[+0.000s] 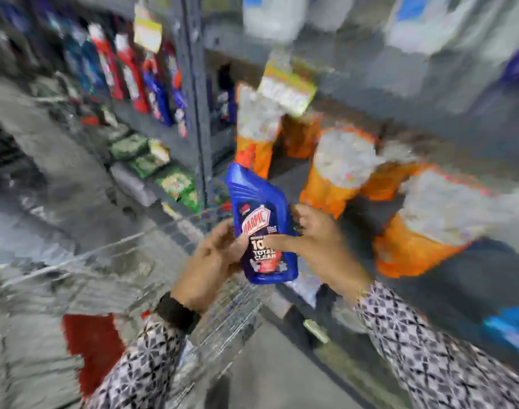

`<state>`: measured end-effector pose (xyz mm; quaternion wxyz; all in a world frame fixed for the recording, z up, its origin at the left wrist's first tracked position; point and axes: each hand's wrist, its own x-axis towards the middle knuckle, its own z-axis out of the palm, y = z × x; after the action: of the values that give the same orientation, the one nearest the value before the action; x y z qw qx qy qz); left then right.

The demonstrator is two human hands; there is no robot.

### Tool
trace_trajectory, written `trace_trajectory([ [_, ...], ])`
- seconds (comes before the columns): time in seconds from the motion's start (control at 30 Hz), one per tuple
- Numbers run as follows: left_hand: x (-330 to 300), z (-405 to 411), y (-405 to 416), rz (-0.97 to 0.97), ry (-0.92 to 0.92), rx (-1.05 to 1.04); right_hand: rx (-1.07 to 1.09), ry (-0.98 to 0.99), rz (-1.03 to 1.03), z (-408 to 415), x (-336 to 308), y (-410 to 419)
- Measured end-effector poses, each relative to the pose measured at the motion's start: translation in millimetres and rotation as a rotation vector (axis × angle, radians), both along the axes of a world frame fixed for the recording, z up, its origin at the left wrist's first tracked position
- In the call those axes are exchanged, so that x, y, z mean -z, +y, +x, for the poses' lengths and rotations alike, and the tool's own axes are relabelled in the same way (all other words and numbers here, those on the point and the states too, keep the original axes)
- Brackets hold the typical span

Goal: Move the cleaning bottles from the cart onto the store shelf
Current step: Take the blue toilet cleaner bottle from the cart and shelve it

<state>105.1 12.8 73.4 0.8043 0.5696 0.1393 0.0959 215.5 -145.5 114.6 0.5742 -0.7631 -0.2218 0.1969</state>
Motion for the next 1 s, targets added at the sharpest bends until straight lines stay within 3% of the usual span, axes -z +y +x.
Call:
trace_trajectory([
  [0.2, -173.9, 26.1, -123.0, 0.196, -0.383, 0.175, 0.229, -0.282, 0.225, -25.3, -164.2, -149.2],
  [0.4, -266.2, 45.6, -216.5, 0.377, -0.585, 0.367, 0.461, -0.467, 0.332, -61.9, -238.4, -260.6],
  [0.57, -279.6, 55.5, -251.3, 0.414, -0.636, 0.488, 0.572, -0.514, 0.35, -76.7, -244.3, -297.7],
  [0.77, -275.8, 73.1, -251.2, 0.409, -0.618, 0.486, 0.64, -0.497, 0.336, -57.6, -226.3, -291.1],
  [1.0, -265.0, 154.6, -214.5, 0.472, -0.499, 0.339, 0.724, -0.535, 0.041, 34.4, -214.2, -228.1],
])
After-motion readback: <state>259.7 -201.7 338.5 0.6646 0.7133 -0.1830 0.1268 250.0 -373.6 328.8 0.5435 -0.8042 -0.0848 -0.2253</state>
